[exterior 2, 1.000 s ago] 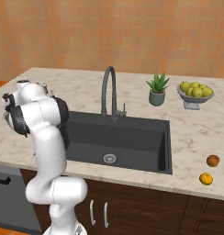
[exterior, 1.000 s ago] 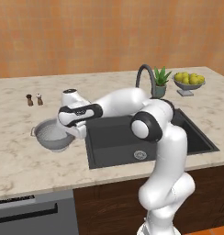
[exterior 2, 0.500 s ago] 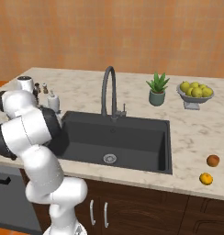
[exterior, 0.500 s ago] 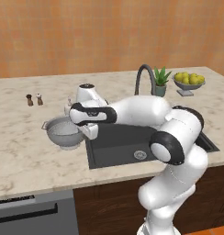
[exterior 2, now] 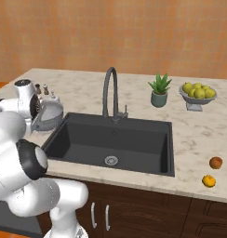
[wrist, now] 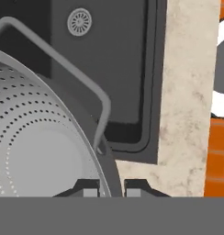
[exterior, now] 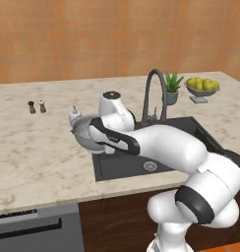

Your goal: Put the colander in the sink, put the peach, tangerine in the colander, and turn on the sink faucet and pour water over the colander.

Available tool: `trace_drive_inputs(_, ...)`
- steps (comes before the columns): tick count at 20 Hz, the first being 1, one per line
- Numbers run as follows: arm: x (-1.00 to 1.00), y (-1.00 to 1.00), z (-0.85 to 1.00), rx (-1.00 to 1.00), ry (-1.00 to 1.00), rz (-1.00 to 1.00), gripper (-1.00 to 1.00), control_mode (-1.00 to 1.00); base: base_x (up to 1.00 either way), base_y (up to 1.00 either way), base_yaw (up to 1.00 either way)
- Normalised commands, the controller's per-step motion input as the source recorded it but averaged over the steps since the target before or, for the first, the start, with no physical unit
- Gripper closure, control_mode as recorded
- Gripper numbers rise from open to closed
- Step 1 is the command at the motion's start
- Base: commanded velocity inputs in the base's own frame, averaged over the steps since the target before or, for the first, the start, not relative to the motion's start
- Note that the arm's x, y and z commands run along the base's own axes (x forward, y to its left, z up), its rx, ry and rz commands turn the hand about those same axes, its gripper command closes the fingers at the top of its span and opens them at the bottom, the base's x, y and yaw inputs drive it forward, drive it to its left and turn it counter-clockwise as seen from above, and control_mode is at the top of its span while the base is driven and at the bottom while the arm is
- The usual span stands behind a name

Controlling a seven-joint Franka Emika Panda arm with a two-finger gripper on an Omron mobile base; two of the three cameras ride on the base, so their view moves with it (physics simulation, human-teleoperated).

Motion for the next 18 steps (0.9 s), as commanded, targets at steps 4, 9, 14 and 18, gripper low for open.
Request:
trace_drive_inputs(4,-0.01,-0.26,0.12,-0.05,0.01,-0.88,1.0,-1.0,0.0,0.0,0.0)
trace_drive_inputs(9,0.15,-0.17,0.07,-0.01,0.22,-0.75,1.0,-1.0,0.0,0.0,0.0)
trace_drive_inputs(14,0.43,-0.01,0.0,0.0,0.29,-0.41,1.0,-1.0,0.0,0.0,0.0)
trace_drive_inputs(18,0.32,0.05,-0.13,-0.01,0.0,-0.39,1.0,-1.0,0.0,0.0,0.0)
